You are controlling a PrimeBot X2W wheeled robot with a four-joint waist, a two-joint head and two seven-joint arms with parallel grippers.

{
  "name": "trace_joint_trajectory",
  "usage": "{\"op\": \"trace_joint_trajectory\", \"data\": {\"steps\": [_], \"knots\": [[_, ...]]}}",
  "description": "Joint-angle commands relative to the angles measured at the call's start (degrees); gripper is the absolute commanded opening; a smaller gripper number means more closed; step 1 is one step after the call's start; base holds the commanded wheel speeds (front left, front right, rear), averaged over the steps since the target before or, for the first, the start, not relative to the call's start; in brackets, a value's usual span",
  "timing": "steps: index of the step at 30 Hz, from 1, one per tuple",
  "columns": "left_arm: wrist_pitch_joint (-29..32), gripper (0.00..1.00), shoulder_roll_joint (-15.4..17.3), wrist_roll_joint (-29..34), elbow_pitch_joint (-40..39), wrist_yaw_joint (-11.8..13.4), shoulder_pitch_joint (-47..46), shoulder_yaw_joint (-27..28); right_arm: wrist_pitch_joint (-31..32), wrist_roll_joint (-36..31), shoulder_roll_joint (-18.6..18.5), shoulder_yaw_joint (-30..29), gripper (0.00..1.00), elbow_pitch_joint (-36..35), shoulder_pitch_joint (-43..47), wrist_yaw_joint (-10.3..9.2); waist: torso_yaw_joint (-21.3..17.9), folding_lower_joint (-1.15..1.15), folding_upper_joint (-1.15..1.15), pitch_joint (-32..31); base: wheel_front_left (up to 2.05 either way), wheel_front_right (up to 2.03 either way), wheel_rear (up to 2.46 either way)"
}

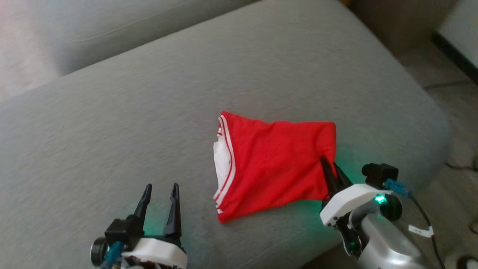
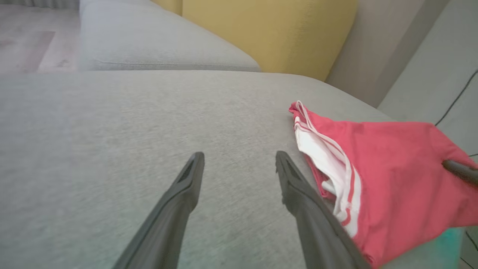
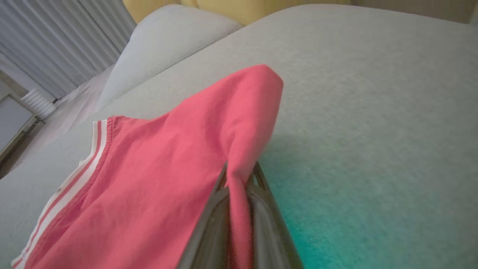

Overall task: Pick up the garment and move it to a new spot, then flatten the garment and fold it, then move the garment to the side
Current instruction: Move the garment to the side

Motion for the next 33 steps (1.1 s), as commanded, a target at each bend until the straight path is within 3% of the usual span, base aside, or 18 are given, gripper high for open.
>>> {"op": "trace_joint_trajectory", "data": {"steps": [1,8,17,25,32,33], "knots": [[-0.56,1.00,0.05,0.34,-1.31,0.00,-2.45,1.84,-0.79,0.08,0.14,0.28,0.00,-2.32,-1.04,0.21,-4.51,0.00,0.00,1.26,0.00,0.00,0.00],[-0.56,1.00,0.05,1.41,-0.69,-0.57,-3.20,1.55,-0.79,-1.62,0.14,-0.64,0.00,-3.89,-4.40,0.21,-3.91,0.00,0.00,3.15,0.00,0.00,0.00],[-0.56,1.00,0.05,3.51,-0.06,-1.59,-4.77,1.32,-0.80,-10.22,-2.51,-4.62,0.00,2.33,-18.35,0.21,1.14,0.00,0.00,5.91,0.00,0.00,0.00],[-0.56,1.00,0.05,5.42,-0.08,-2.57,-6.62,1.75,-0.80,-20.66,-12.11,-17.25,0.00,14.34,-29.81,0.21,6.29,0.00,0.00,9.24,0.00,0.00,0.00],[-0.56,1.00,0.05,6.86,-0.24,-3.13,-7.41,2.55,-0.80,-30.99,-17.95,-30.59,0.00,16.62,-32.38,0.21,8.38,0.00,0.00,11.23,0.00,0.00,0.00],[-0.56,1.00,0.05,7.07,-0.20,-3.19,-7.46,2.74,-0.80,-32.09,-17.94,-32.71,0.29,15.67,-32.42,0.21,8.49,0.00,0.00,11.39,0.00,0.00,0.00]]}}
